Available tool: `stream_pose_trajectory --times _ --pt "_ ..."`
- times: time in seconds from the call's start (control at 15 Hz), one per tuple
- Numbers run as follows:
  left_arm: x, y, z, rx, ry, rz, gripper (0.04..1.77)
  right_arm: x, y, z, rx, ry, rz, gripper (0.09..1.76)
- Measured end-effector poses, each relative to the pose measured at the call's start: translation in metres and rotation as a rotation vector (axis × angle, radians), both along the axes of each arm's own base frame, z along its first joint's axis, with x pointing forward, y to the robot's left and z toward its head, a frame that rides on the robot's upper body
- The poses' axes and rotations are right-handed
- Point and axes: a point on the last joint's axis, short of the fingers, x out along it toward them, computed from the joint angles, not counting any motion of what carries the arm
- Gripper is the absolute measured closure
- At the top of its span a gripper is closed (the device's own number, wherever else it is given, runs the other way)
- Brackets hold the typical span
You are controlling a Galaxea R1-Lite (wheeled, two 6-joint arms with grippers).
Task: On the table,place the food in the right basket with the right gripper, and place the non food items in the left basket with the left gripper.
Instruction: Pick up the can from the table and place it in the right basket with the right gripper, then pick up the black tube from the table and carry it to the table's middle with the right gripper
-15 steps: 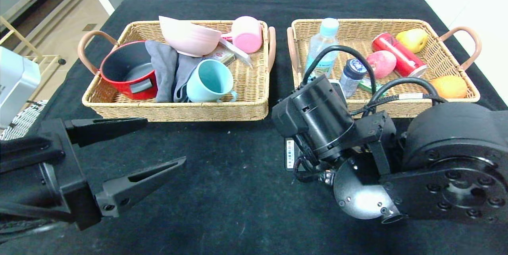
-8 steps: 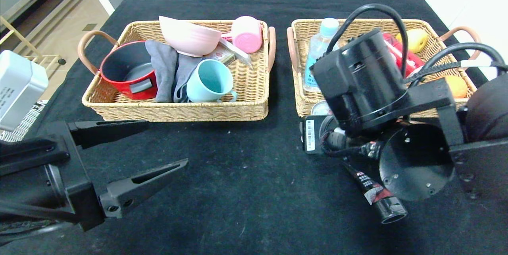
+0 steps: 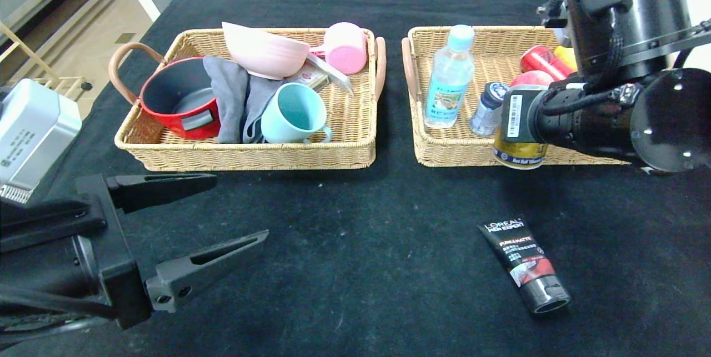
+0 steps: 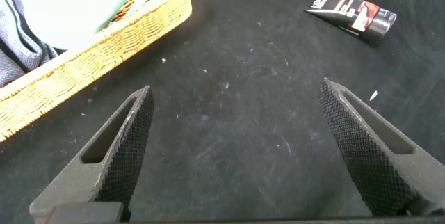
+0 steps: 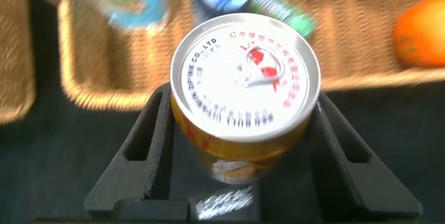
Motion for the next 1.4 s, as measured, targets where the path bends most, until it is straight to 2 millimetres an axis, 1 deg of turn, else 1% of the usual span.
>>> stream_pose_trajectory --times 0.13,0.33,0.47,0.73,0.87,1.07,1.4 --pt "0.0 0.0 0.0 0.001 0.002 -0.001 0.09 0.008 -0.013 0.011 0.014 -0.029 -0.033 0.71" --pt "0.0 0.0 0.0 0.001 0.002 -0.001 0.09 0.018 -0.024 0.024 0.022 -0.067 -0.067 0.71" --pt "0.0 0.0 0.0 0.0 0.001 -0.001 0.09 0.029 -0.029 0.024 0.018 -0.07 -0.099 0.71" --pt "0.0 0.0 0.0 0.0 0.0 -0.001 0.09 0.049 -0.034 0.017 0.016 -0.07 -0.118 0.71" --pt "0.0 0.0 0.0 0.001 0.002 -0.001 0.09 0.057 -0.036 0.015 0.018 -0.08 -0.128 0.57" --pt "0.0 0.0 0.0 0.001 0.001 -0.001 0.09 0.06 -0.036 0.013 0.014 -0.075 -0.131 0.44" --pt "0.0 -0.001 -0.001 0.003 0.004 -0.003 0.09 0.055 -0.035 0.013 0.01 -0.068 -0.122 0.3"
